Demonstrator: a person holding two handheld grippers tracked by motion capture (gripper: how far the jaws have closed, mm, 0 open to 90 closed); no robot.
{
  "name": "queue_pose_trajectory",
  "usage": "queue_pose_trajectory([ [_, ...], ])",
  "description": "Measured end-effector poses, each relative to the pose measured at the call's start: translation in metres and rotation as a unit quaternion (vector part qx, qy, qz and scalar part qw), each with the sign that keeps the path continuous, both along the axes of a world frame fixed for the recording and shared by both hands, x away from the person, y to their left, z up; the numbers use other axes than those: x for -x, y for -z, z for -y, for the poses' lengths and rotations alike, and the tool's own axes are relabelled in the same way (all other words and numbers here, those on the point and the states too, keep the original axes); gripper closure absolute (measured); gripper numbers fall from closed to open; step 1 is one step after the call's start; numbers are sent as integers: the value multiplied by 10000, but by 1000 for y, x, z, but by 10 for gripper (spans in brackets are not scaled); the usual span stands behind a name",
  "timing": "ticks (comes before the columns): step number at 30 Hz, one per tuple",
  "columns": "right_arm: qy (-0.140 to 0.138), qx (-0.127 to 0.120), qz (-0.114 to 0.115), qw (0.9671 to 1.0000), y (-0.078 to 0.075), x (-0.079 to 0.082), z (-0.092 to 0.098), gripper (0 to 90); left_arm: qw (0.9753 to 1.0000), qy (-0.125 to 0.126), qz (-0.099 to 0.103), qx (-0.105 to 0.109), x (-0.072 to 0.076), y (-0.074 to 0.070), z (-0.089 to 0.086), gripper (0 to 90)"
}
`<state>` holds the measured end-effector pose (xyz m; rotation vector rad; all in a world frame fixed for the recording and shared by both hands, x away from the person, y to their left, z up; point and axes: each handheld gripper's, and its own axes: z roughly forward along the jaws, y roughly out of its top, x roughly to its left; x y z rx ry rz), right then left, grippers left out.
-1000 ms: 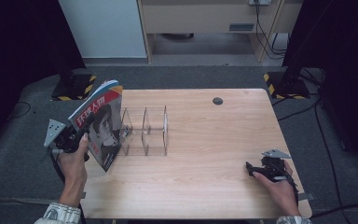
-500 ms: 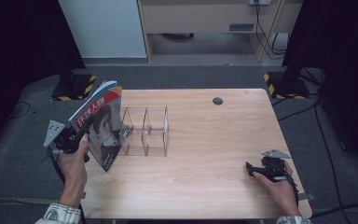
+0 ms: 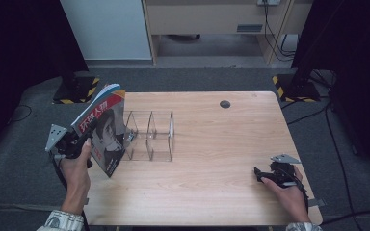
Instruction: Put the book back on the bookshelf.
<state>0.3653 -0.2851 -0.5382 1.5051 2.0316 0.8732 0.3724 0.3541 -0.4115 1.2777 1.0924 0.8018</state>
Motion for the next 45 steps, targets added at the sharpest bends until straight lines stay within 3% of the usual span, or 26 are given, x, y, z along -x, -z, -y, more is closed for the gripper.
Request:
queue_pose_trajectory([
  [6,-4,8,2,10000,0,0,0,107,10000,31,-34,59,-1,-1,1,757],
  [9,15,7,15,10000,0,1,0,107,9999,21,-43,143,-1,-3,1,684],
  [18,15,-4,-3,10000,0,4,0,107,9999,146,-44,64,0,-5,3,555],
  [31,12,-2,-5,10000,0,4,0,106,9993,113,-95,-339,-1,-7,7,388],
  [45,11,-2,-5,10000,0,4,0,106,9984,224,-163,-486,6,-11,6,203],
])
